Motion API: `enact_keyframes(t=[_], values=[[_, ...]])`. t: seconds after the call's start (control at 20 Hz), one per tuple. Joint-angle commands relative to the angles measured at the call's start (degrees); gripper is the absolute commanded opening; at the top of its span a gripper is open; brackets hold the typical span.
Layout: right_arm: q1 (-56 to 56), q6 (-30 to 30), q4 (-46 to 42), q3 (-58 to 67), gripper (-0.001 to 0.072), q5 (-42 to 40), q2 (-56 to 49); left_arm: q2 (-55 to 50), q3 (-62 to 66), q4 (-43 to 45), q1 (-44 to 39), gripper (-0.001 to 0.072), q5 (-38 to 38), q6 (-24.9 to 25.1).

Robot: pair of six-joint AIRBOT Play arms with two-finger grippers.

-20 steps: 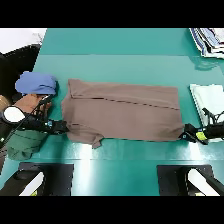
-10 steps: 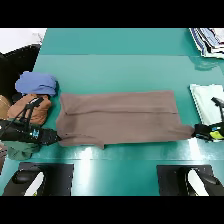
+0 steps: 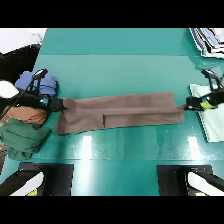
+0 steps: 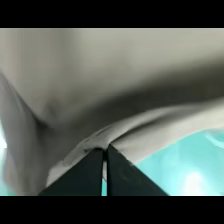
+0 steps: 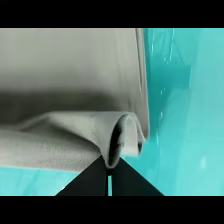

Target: Fold the shirts.

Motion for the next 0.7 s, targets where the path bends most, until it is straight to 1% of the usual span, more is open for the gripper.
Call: enact_keyframes(t=[0.0, 0.15, 0.2, 0.25, 0.3, 0.35, 0.45, 0.55, 0.6, 0.65], values=[[1.70, 0.13, 2.78, 7.78, 0.0017, -3.15, -11.21, -11.17, 4.61, 0.66, 0.02, 0.0021, 9.11, 3.06], [1.68, -0.20, 5.84, 12.50, 0.0018, -3.54, -17.57, -13.68, 5.42, 0.59, 0.02, 0.0022, 13.22, 2.69], [1.68, -2.08, 7.74, 13.79, 0.0082, -3.61, -19.10, -13.70, 5.42, 0.31, 0.02, 0.0055, 13.70, 2.12], [1.55, -3.34, 10.19, 15.08, 0.0232, -3.67, -20.50, -13.70, 5.42, 0.17, 0.02, 0.0329, 13.84, 2.10], [0.98, -4.09, 12.79, 16.15, 0.0318, -3.56, -21.40, -13.70, 5.57, 0.02, 0.04, 0.0554, 13.46, 1.44], [0.02, -5.68, 15.82, 16.70, 0.0329, -2.91, -21.64, -13.70, 6.29, 0.15, 0.04, 0.0540, 11.93, 0.48], [-3.28, -7.85, 19.15, 15.65, 0.0355, -1.44, -20.61, -13.70, 9.11, 0.15, 0.09, 0.0540, 6.80, 0.50], [-7.67, -9.62, 19.23, 11.61, 0.0356, -0.17, -18.43, -13.25, 11.04, -0.96, 0.09, 0.0539, 2.64, 0.50], [-10.12, -10.08, 19.30, 9.14, 0.0379, 0.48, -17.66, -12.98, 11.17, -2.51, 0.09, 0.0375, 1.79, 0.61], [-12.68, -10.54, 19.30, 6.86, 0.0461, 1.44, -17.55, -13.00, 11.17, -4.66, 0.07, 0.0108, 1.27, 1.46]])
